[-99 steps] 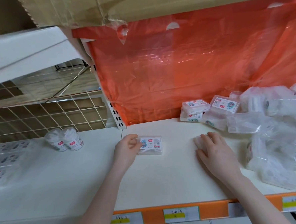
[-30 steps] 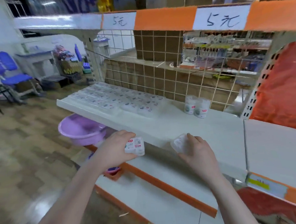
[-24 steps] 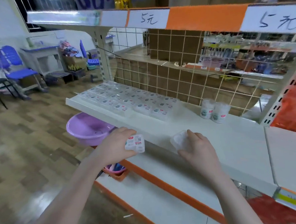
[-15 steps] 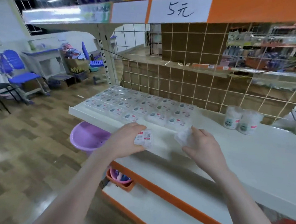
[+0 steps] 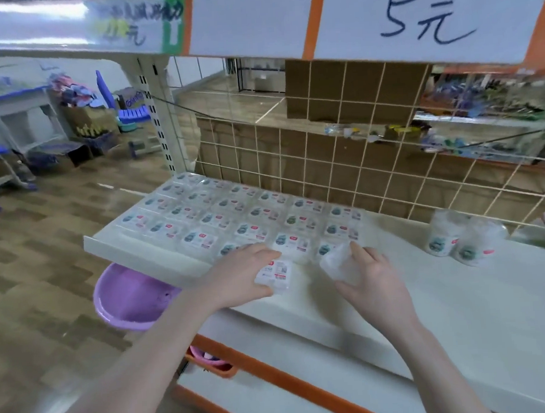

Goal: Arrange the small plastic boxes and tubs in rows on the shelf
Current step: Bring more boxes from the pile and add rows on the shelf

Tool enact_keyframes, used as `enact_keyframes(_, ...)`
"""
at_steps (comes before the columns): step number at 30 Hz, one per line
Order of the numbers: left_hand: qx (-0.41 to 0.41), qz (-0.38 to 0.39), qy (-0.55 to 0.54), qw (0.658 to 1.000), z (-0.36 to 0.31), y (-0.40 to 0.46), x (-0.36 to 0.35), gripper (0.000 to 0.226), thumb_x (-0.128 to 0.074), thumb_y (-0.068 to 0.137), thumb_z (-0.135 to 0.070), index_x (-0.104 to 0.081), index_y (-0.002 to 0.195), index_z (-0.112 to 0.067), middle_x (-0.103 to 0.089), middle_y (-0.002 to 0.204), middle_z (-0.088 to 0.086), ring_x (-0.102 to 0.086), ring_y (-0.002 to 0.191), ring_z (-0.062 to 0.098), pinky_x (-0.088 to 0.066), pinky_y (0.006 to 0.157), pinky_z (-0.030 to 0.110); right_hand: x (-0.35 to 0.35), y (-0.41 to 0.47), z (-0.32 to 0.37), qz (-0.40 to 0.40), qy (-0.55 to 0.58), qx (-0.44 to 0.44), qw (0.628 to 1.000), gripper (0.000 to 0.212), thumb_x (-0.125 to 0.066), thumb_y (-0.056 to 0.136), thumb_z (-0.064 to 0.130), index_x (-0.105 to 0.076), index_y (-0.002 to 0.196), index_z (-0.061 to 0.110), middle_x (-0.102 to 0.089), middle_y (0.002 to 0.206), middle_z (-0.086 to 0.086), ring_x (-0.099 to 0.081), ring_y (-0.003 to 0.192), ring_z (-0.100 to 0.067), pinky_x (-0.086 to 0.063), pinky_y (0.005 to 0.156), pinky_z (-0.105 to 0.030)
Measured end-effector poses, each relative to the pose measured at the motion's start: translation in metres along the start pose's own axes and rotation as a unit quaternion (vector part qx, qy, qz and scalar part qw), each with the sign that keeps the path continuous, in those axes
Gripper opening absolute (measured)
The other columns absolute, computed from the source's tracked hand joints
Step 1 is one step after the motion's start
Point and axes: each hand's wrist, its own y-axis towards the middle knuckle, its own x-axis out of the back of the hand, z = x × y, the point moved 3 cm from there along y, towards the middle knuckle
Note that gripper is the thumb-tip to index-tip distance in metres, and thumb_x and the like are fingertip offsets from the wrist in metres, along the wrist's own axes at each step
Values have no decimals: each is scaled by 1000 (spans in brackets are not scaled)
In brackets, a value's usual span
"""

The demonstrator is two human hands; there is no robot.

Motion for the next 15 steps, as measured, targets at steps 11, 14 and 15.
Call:
enact_keyframes(11, -89, -20, -13, 996, 4, 22, -8, 67, -57, 85, -50, -30, 145, -34, -30, 149, -12, -29, 135, 9, -30, 107, 31, -7, -11, 16, -47, -20, -86, 995, 65, -66, 79, 28, -41, 137, 13, -53, 126, -4, -45, 115, -26, -36, 88, -31)
enact_keyframes(14, -103, -16, -22, 994, 6, 26, -11, 68, -57, 84, -52, -30, 145, -34, -30, 149, -12, -31, 134, 9, -34, 105, 33, -9, -17, 17, -55, -19, -109, 992, 67, -66, 79, 29, -39, 139, 14, -51, 127, -3, -44, 116, -25, -35, 88, -29)
enact_keyframes(15, -107, -13, -24, 994, 6, 27, -13, 68, -57, 85, -53, -30, 145, -34, -31, 149, -12, -31, 134, 9, -34, 104, 33, -10, -19, 16, -56, -20, -115, 992, 67, -66, 80, 29, -39, 140, 14, -51, 128, -3, -44, 117, -25, -34, 88, -28)
